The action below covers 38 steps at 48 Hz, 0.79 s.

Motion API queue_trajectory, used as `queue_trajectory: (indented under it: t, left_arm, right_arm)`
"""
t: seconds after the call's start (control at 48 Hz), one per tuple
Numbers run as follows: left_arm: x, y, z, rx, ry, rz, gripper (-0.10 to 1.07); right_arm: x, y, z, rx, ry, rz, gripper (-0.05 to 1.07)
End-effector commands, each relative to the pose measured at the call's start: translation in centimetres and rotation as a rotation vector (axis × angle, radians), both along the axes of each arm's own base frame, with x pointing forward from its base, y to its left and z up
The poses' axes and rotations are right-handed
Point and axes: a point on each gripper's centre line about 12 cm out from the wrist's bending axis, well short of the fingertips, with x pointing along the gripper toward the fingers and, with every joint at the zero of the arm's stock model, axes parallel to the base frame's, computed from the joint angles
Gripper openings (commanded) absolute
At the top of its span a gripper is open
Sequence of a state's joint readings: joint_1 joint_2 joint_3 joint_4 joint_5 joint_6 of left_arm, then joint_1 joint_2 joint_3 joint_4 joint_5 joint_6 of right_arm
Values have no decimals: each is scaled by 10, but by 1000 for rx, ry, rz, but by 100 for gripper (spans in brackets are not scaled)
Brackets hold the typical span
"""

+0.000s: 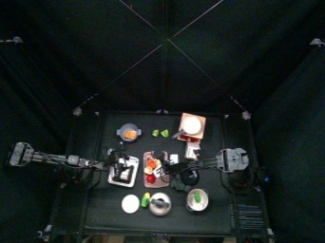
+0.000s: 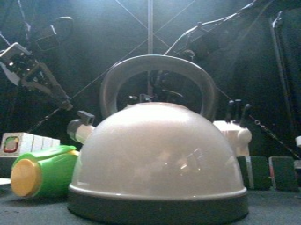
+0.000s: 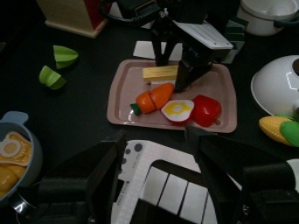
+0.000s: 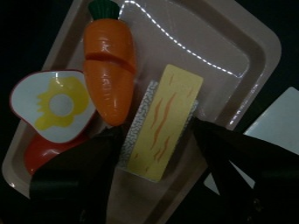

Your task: Grab egg sushi

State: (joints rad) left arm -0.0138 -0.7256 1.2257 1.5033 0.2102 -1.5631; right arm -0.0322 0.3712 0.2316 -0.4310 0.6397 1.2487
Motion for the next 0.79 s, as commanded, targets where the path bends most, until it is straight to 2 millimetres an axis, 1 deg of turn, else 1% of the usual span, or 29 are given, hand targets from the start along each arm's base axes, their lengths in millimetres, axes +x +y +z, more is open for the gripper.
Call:
queue_trajectory:
  t: [0.0,0.146,0.292,0.396,0.5,0.562,0.625,0.688,0.771]
  left_arm:
    - [2,1,5,2,-12,2,91]
    - [2,0,5,2,-12,0,91]
    - [2,0,5,2,-12,0,91]
    - [2,0,5,2,-12,0,91]
    - [2,0,5,2,-12,0,91]
    - [2,0,5,2,-12,0,91]
    - [2,1,5,3,-12,2,91]
    - [3,0,5,2,-14,0,91]
    - [3,0,5,2,-14,0,91]
  right_arm:
    - [3,-1,13,-4,-30,1,95]
    - [3,-2,12,-8,-28,4,94]
    - [0,0,11,-14,-13,8,89]
    - [-3,0,10,-14,-4,5,82]
    - [-4,0,12,-22,-1,11,72]
    - [-4,1,17,-33,-12,21,66]
    - [-4,3,24,-42,-29,34,63]
    - [-4,6,32,-48,-46,45,61]
    - [-6,10,44,-61,-70,63,61]
